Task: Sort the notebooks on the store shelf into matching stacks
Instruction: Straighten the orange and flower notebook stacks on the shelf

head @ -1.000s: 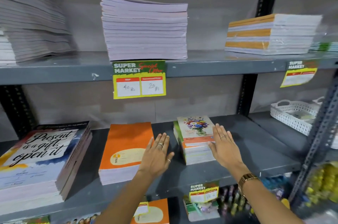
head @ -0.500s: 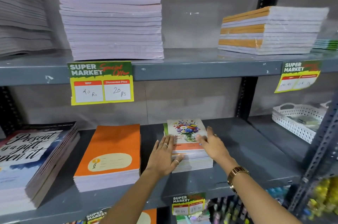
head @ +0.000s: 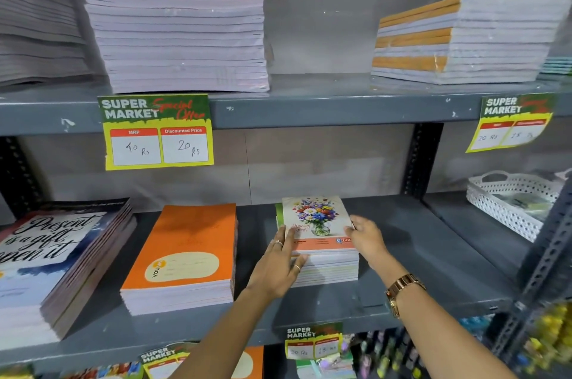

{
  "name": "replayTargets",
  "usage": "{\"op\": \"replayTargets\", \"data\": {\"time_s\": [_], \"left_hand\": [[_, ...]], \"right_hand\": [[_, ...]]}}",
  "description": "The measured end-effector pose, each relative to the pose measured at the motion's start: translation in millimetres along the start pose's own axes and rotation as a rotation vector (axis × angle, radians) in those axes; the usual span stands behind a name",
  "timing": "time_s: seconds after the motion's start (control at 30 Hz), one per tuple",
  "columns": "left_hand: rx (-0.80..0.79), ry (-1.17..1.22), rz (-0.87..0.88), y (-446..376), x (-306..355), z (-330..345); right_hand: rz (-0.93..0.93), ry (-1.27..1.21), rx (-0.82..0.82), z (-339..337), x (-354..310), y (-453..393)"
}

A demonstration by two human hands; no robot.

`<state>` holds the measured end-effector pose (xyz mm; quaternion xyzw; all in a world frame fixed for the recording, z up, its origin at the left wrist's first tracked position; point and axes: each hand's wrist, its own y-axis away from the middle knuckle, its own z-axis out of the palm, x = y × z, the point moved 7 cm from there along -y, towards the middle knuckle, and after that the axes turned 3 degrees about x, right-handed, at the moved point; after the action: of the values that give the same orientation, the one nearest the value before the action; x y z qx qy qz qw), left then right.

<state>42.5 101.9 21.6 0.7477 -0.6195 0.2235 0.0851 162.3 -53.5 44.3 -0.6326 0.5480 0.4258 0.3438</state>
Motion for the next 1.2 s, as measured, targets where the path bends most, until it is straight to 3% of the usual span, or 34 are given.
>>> {"op": "replayTargets", "data": {"time_s": [0.53,1.0,1.1,1.2], "left_hand": [[0.041,0.208,-0.028,10,1,-14],[0.028,0.161,-0.034,6,-1,-10],[0.009,0.033,-0.018,6,-3,-5],[0.038,-0.113,0.028,5,-2,-7]], "right_hand": [[0.028,-0.102,-0.051,7,-4,4],[0.019,-0.061,-0.035,10,-3,-2],[-0.086,0.096,0.015,9,-9,5],[-0.359,0.392,0.110,8,-20,17]]}}
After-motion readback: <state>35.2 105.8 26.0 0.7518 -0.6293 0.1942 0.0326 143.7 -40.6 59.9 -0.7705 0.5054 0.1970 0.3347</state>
